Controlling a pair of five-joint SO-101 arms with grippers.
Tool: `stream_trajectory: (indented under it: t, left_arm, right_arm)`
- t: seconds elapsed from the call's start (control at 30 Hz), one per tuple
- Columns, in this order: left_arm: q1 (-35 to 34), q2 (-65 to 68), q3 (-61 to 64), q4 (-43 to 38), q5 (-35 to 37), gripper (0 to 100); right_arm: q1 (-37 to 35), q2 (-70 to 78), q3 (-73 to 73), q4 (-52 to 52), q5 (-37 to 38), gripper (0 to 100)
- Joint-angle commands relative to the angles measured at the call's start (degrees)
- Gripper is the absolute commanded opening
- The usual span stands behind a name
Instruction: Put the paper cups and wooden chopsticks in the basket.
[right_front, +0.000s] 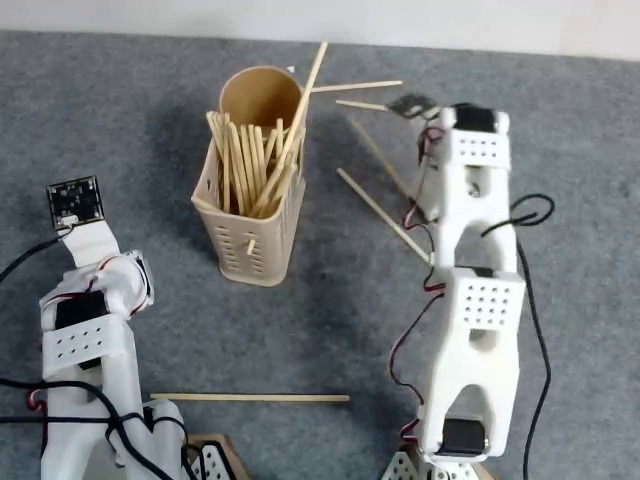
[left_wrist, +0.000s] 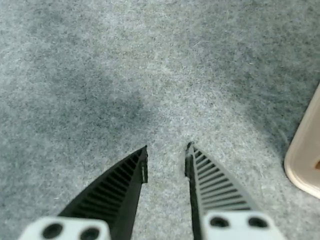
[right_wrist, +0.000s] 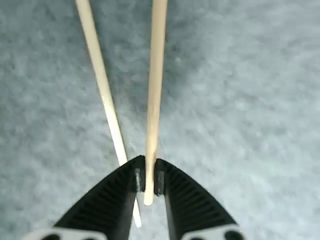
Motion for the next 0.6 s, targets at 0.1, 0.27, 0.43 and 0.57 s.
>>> stream_trajectory:
  t: [0.1,0.27,0.43,0.57]
  left_arm:
    - [0.8,0.0,-0.1,-1.0,-0.6,15]
    - [0.8,0.0,-0.1,-1.0,-0.6,15]
    - [0.9,0.0,-0.1,-1.0,-0.6,15]
    - [0.9,0.0,0.0,-1.0,-0.6,15]
  right_arm:
    - [4.2,-8.0,8.0,1.6,-0.4,0.6]
    - [3.2,-14.4,23.4,1.5,3.2,0.6]
    - [2.8,-19.3,34.5,-2.0,3.8,0.6]
    - [2.6,-19.7,37.3,-7.1,2.2,1.0]
